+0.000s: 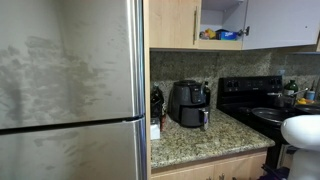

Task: Close the open upper cabinet door

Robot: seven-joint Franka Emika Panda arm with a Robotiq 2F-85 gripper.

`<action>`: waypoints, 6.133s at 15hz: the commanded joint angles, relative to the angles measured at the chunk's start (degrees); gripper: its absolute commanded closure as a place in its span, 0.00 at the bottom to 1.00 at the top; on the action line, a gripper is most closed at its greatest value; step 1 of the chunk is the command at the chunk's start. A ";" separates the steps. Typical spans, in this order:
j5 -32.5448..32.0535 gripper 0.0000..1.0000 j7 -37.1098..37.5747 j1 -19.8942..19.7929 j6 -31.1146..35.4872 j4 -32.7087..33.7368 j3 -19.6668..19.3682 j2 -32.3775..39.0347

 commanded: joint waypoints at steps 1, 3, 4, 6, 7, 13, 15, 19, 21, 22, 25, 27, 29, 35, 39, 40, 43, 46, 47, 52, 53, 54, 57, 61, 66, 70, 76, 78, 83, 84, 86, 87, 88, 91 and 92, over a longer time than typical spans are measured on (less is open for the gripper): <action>2.33 0.00 2.42 4.47 -1.23 4.21 3.48 3.53; 2.66 0.00 2.47 7.05 -3.07 5.19 4.70 4.12; 2.84 0.00 1.98 8.02 -5.35 5.33 5.37 3.45; 3.26 0.00 0.97 9.86 -10.84 4.09 7.22 1.34; 3.53 0.00 1.06 10.16 -12.56 2.18 8.71 0.02; 4.10 0.00 -1.15 14.20 -24.64 -1.68 16.59 -3.36; 3.56 0.00 -0.19 13.37 -23.84 -0.77 16.49 -2.36; 3.47 0.00 -2.04 14.44 -26.04 -1.31 16.73 -3.65; 3.21 0.00 -0.21 13.84 -24.24 -0.50 18.30 -0.30; 3.83 0.00 1.32 13.81 -22.25 0.01 19.29 1.53; 4.71 0.00 7.46 12.86 -14.59 1.65 23.71 7.13; 5.16 0.00 10.22 13.01 -12.77 3.80 26.74 10.26; 6.00 0.00 11.65 15.26 -12.77 7.14 28.99 14.27; 8.20 0.00 9.37 20.57 -17.97 22.84 31.02 27.00; 7.73 0.00 10.33 20.45 -17.91 23.56 31.53 27.33; 7.74 0.00 10.34 20.51 -18.64 24.98 31.54 28.32; 6.25 0.00 11.27 18.96 -16.36 22.98 32.76 28.46; 5.54 0.00 13.44 17.75 -10.98 24.06 34.99 33.00; 5.50 0.00 14.93 17.46 -9.03 25.22 36.04 34.97; 1.74 0.00 24.13 15.03 -1.85 30.62 41.20 42.89; -0.35 0.00 26.77 13.75 0.96 30.96 42.48 43.79; -2.87 0.00 29.58 12.26 4.14 30.49 43.50 44.04; -10.68 0.00 36.50 8.09 12.85 28.78 46.23 44.01; -18.66 0.00 43.86 3.33 23.59 25.39 47.97 42.53; -20.06 0.00 50.05 0.75 28.08 25.29 48.39 44.64; -15.53 0.00 50.02 2.95 24.03 30.17 47.17 48.31; -25.93 0.00 60.52 -4.27 17.00 39.84 53.70 53.51; -29.52 0.00 63.76 -4.97 13.86 41.96 55.40 54.47; -20.42 0.00 51.97 4.61 -1.24 38.39 49.10 46.28; -17.16 0.00 49.13 5.86 -3.05 37.18 47.25 44.13; -12.29 0.00 44.42 8.33 -6.29 35.86 44.62 41.44; -10.33 0.00 42.33 9.55 -7.73 35.12 43.26 40.28; -8.88 0.00 40.28 10.69 -9.84 34.73 41.99 38.98; -9.27 0.00 32.90 11.74 -23.12 32.24 36.95 32.11; -9.29 0.00 29.95 12.23 -27.95 31.52 34.76 29.78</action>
